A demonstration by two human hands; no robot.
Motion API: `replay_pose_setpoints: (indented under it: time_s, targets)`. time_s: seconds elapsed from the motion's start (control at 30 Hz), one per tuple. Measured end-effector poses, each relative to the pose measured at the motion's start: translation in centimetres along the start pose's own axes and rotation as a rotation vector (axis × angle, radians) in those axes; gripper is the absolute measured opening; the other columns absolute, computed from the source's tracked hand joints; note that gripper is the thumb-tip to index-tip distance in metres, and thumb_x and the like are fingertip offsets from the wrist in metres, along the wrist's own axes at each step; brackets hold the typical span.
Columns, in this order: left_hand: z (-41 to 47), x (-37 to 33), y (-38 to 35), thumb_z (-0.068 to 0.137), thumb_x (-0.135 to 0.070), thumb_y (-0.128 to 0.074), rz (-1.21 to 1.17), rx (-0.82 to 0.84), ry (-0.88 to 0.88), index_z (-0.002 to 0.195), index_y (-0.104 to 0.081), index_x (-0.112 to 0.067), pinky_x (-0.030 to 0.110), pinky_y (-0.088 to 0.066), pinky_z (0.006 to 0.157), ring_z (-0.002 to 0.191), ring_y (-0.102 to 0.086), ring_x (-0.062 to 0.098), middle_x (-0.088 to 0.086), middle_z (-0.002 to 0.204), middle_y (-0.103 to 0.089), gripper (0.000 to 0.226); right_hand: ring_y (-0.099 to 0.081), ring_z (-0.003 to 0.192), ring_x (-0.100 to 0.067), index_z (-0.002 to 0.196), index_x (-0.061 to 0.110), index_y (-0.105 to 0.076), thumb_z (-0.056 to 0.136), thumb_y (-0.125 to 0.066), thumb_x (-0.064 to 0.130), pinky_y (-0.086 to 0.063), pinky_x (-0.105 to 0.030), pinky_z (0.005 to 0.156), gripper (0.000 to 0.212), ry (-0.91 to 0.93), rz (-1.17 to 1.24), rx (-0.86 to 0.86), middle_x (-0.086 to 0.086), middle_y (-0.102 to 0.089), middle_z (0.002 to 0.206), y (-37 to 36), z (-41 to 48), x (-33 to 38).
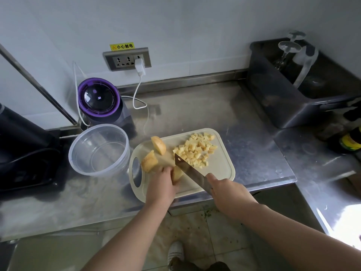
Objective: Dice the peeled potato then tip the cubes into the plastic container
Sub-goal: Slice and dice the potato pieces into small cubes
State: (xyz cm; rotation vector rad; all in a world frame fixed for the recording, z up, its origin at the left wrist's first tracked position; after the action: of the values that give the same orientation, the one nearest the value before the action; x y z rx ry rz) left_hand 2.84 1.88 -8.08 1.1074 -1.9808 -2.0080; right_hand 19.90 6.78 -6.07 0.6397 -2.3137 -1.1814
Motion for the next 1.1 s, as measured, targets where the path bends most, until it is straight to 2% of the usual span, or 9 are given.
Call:
replay_pose_setpoints:
  time_s: [0.07,0.17,0.37,0.47,0.6,0.7,0.8,0.9,1.1]
  targets:
    - [0.2,0.0,0.3,0.084,-0.027,-0.067,-0.017,-0.035,0.029,0.109,-0.063,-0.023,0.027,-0.051,0.075,0.092,-0.058,0.014,-0.005,0.106,-0.063,0.026,-0.062,0.068,-0.017,0.13,0.023,-0.03,0.094,-0.049,0.001,-0.055,-0.031,0.062,0.046,0.009,-0.011,0.002,-0.002,-0.056,0.079,-0.3,0.2,0.4]
    - [0.6,0.0,0.4,0.084,-0.024,-0.065,-0.064,-0.06,0.047,0.103,-0.066,-0.021,0.028,-0.05,0.076,0.088,-0.059,0.015,-0.004,0.099,-0.065,0.019,-0.052,0.06,-0.012,0.13,0.023,-0.03,0.095,-0.048,0.0,-0.043,-0.023,0.05,0.045,0.022,-0.004,0.0,0.0,-0.049,0.073,-0.4,0.3,1.0]
    - [0.9,0.0,0.6,0.085,-0.02,-0.065,-0.083,-0.077,0.068,0.103,-0.064,-0.016,0.026,-0.048,0.076,0.09,-0.061,0.017,-0.003,0.1,-0.065,0.018,-0.059,0.066,-0.017,0.131,0.019,-0.031,0.092,-0.046,-0.004,-0.048,-0.027,0.057,0.047,0.05,-0.041,-0.003,0.0,-0.049,0.073,-0.8,0.3,2.0]
    - [0.8,0.2,0.4,0.085,-0.021,-0.064,-0.148,-0.042,0.055,0.092,-0.066,-0.014,0.022,-0.042,0.066,0.083,-0.061,0.017,-0.004,0.089,-0.064,0.009,-0.051,0.059,-0.012,0.13,0.018,-0.032,0.092,-0.045,-0.004,-0.039,-0.021,0.048,0.045,0.065,-0.064,-0.016,0.001,-0.047,0.072,-0.9,0.0,2.3]
    - [1.0,0.9,0.1,0.092,-0.027,-0.057,-0.247,0.008,0.072,0.081,-0.069,-0.014,0.025,-0.035,0.054,0.065,-0.058,0.016,-0.004,0.069,-0.063,0.021,-0.054,0.064,-0.017,0.129,0.016,-0.032,0.093,-0.042,-0.004,-0.042,-0.027,0.055,0.042,0.074,-0.095,-0.014,-0.001,-0.051,0.081,-0.9,-0.1,2.6]
    - [1.3,1.3,0.0,0.092,-0.025,-0.057,-0.296,0.027,0.115,0.085,-0.072,-0.015,0.025,-0.04,0.058,0.069,-0.059,0.014,-0.003,0.073,-0.067,0.02,-0.058,0.068,-0.018,0.128,0.017,-0.032,0.092,-0.043,-0.004,-0.046,-0.028,0.057,0.043,0.068,-0.07,-0.008,0.001,-0.05,0.077,-0.9,-0.1,2.5]
    - [1.6,1.6,-0.4,0.091,-0.026,-0.057,-0.356,0.095,0.169,0.09,-0.073,-0.017,0.028,-0.049,0.07,0.079,-0.062,0.016,-0.002,0.08,-0.07,0.018,-0.056,0.064,-0.014,0.128,0.019,-0.031,0.091,-0.046,-0.004,-0.043,-0.024,0.053,0.046,0.052,-0.04,-0.001,0.001,-0.05,0.076,-0.7,0.1,2.1]
    - [1.7,1.9,-0.7,0.091,-0.027,-0.058,-0.422,0.142,0.208,0.09,-0.073,-0.018,0.032,-0.052,0.075,0.079,-0.064,0.019,-0.002,0.076,-0.069,0.018,-0.052,0.06,-0.01,0.13,0.02,-0.03,0.093,-0.047,-0.003,-0.039,-0.021,0.05,0.046,0.041,-0.039,0.002,0.002,-0.05,0.076,-0.4,0.2,1.9]
    - [1.5,2.0,-0.8,0.09,-0.026,-0.059,-0.475,0.161,0.254,0.09,-0.073,-0.019,0.036,-0.055,0.08,0.081,-0.067,0.02,0.001,0.081,-0.071,0.016,-0.062,0.071,-0.017,0.128,0.021,-0.031,0.094,-0.047,0.0,-0.051,-0.028,0.057,0.043,0.045,-0.026,0.027,-0.001,-0.055,0.083,-0.4,0.0,2.1]
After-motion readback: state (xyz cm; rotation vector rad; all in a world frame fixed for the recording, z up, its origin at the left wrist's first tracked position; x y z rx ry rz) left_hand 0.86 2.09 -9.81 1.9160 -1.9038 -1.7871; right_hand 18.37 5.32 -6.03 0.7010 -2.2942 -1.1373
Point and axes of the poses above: each hand's wrist, its own z-axis towards the middle knuckle, its own y-axis out of the back of the hand, x = y × z, the point moved 10 cm from there along z, towards the middle knuckle
